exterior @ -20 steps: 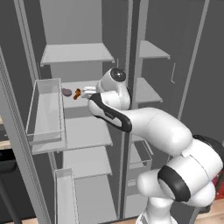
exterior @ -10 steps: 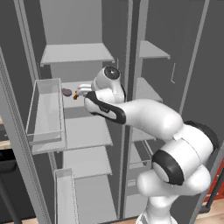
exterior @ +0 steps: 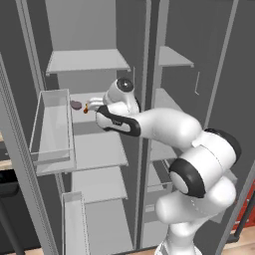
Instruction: There's a chicken drumstick in the fridge that needs to be moved to the freezer for freezing. Pick up the chicken drumstick from the fridge, place it on any shelf in the freezer, and close the fridge and freezer doors when done.
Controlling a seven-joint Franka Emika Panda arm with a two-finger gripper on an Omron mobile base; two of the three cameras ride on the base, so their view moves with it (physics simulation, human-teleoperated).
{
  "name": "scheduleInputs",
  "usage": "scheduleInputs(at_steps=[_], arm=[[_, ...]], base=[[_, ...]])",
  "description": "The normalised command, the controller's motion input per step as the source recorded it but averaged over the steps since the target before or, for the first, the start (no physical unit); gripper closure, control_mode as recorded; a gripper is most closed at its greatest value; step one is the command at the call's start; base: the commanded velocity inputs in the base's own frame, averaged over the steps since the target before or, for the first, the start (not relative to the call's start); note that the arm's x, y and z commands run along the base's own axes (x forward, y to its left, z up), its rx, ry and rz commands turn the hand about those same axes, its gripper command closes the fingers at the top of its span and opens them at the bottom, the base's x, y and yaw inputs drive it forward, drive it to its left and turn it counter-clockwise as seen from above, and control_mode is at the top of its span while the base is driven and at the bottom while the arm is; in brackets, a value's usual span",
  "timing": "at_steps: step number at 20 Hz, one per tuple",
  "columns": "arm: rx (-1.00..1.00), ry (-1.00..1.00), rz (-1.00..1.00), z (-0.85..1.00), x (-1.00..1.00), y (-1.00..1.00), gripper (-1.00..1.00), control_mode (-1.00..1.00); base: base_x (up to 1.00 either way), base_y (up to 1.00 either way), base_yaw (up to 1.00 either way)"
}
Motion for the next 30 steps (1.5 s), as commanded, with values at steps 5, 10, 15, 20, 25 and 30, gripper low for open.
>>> scheduleInputs(at_steps=[5,10,15,20,25,30], arm=[[0.0,0.0,0.0,-0.19,0.22,0.08,-1.0,-1.0],[0.0,0.0,0.0,-0.07,0.26,0.1,-1.0,-1.0],[0.0,0.11,0.0,0.0,0.21,0.17,-1.0,-1.0],[-0.01,0.08,0.0,0.0,0.22,0.27,-1.0,-1.0],[0.0,0.04,0.0,-0.08,0.34,0.14,-1.0,-1.0],[0.0,0.0,0.0,-0.19,0.23,0.02,-1.0,-1.0]], base=[[0.0,0.0,0.0],[0.0,0.0,0.0],[0.0,0.0,0.0],[0.0,0.0,0.0],[0.0,0.0,0.0],[0.0,0.0,0.0]])
